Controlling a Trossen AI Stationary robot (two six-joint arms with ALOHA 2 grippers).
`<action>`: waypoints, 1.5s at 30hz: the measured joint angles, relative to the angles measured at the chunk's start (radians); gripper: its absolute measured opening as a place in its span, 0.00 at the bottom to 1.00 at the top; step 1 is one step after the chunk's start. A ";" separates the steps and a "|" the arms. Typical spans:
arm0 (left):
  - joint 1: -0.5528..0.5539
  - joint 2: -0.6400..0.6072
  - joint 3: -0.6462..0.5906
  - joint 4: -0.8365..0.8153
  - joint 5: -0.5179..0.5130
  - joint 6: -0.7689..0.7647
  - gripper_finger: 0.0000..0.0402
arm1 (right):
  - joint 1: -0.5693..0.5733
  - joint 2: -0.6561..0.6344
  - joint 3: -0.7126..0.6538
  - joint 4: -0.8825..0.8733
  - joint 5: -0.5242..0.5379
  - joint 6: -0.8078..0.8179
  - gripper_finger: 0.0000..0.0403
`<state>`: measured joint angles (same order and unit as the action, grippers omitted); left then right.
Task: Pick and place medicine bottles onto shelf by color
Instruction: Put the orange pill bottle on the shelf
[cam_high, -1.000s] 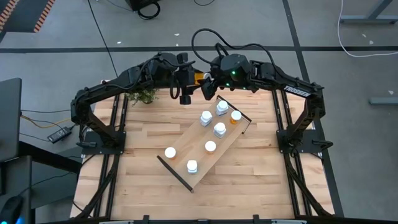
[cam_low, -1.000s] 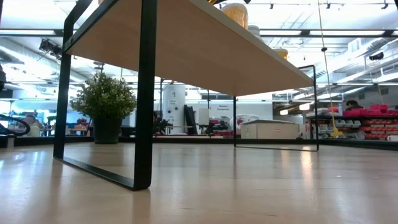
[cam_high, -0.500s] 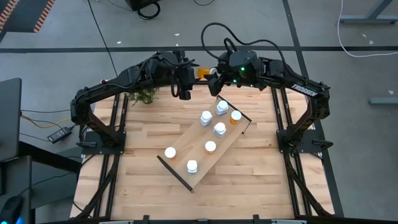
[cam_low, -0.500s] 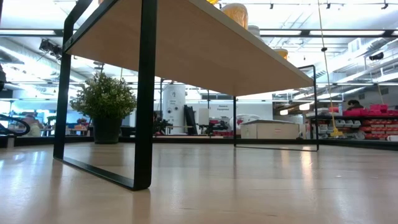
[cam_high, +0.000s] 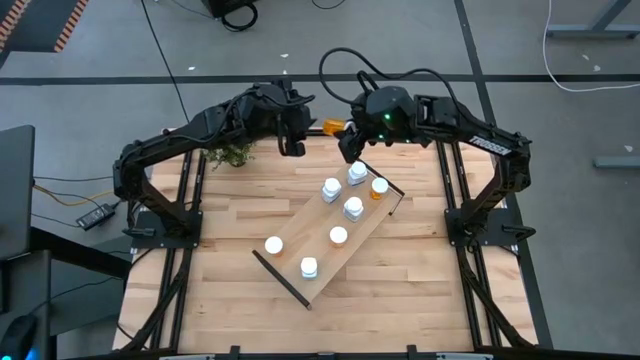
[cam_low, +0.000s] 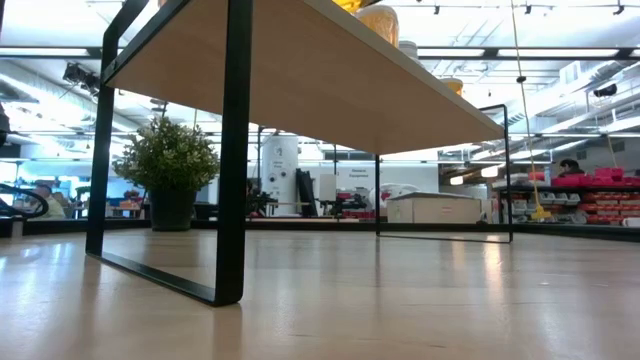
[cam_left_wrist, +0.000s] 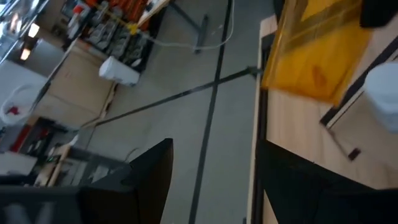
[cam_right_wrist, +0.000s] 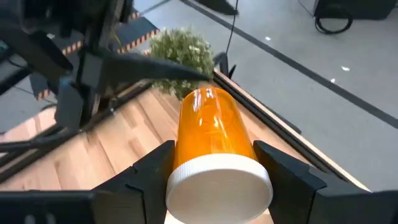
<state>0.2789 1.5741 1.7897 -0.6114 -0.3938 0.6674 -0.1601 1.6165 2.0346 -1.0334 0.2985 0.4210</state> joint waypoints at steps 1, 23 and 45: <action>0.004 -0.004 0.000 -0.012 -0.014 0.001 0.58 | 0.000 0.000 0.000 -0.004 0.000 0.000 0.54; -0.008 -0.097 0.000 0.238 0.016 -0.200 0.49 | 0.003 0.000 0.000 0.004 -0.163 -0.032 0.54; -0.073 -0.069 0.000 0.182 0.051 -0.270 0.46 | 0.025 0.000 0.001 0.185 -0.177 -0.094 0.54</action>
<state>0.2058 1.5055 1.7897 -0.4293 -0.3431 0.3970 -0.1351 1.6165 2.0354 -0.8483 0.1211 0.3266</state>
